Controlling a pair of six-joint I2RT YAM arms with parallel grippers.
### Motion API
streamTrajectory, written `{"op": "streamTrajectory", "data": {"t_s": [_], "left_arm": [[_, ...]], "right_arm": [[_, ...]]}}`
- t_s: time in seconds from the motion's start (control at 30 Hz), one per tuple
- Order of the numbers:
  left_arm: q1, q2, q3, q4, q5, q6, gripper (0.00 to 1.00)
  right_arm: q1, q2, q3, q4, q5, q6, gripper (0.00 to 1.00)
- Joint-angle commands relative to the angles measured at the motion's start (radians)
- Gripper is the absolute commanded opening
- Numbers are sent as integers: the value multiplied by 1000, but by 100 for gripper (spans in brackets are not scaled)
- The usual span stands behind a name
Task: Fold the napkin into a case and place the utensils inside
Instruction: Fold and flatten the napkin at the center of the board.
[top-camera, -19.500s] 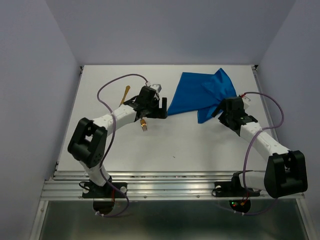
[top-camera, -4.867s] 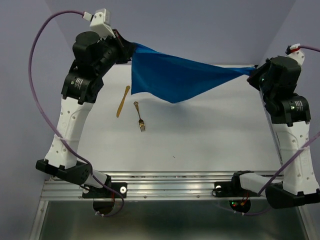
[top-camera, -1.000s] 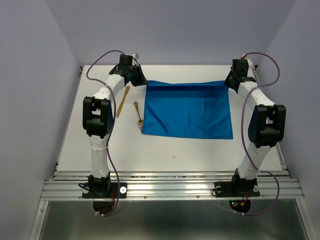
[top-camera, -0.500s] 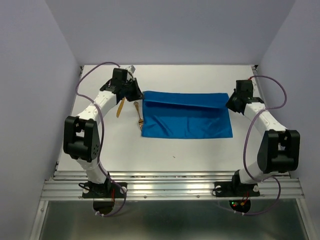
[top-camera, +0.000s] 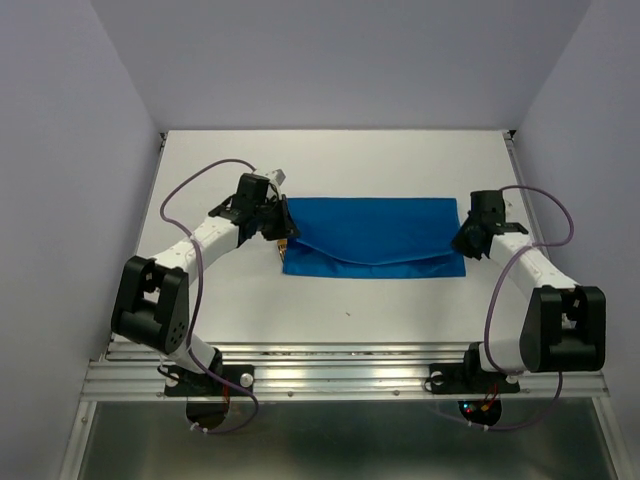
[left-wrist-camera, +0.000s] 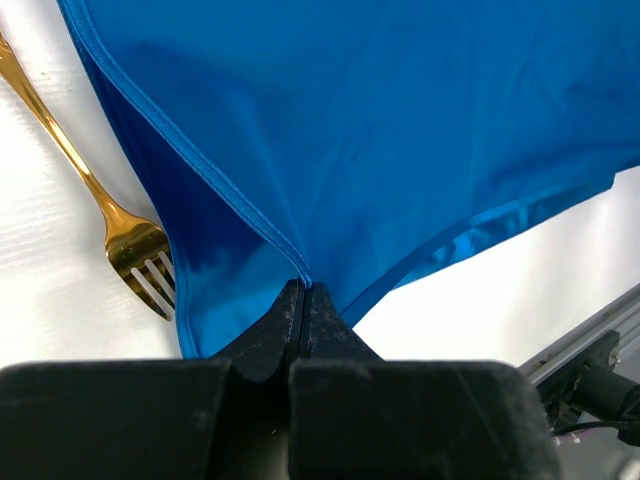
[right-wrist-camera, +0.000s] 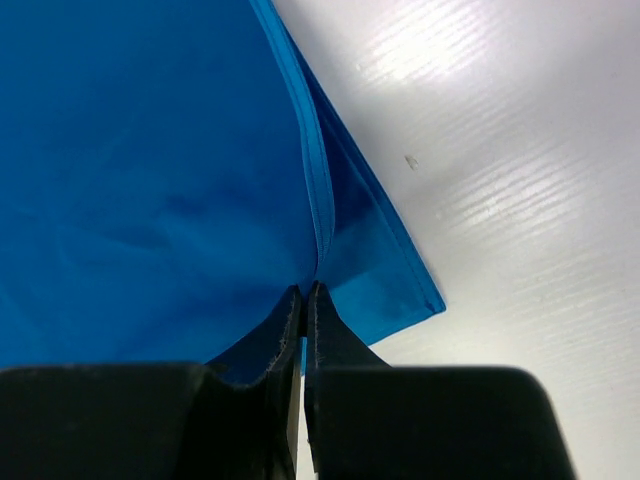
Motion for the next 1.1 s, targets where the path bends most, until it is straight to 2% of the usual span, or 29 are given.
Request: {"op": "streamTrajectory", "data": {"t_s": [0.0,0.37,0.6,0.9,1.07], "left_arm": [[-2,-53,-26,69,-23,-7,0],[-2,-65,6,-6,-84,4,0],[-2,-103,-44,-20,-103,5,0],[-2,-88,-147,51,-111,-19,0],[-2,-65,-158,55,-137,-22,0]], "right_arm": [[-5,-59,-20,-9,20,16,1],[-5,-154,-69,-49,-12,28,1],[-5,-174,-107,-77,-35,42,1],[-5,-165,-197,-51,-63,86,1],[-5,-160,-191,-54,-42,92,1]]}}
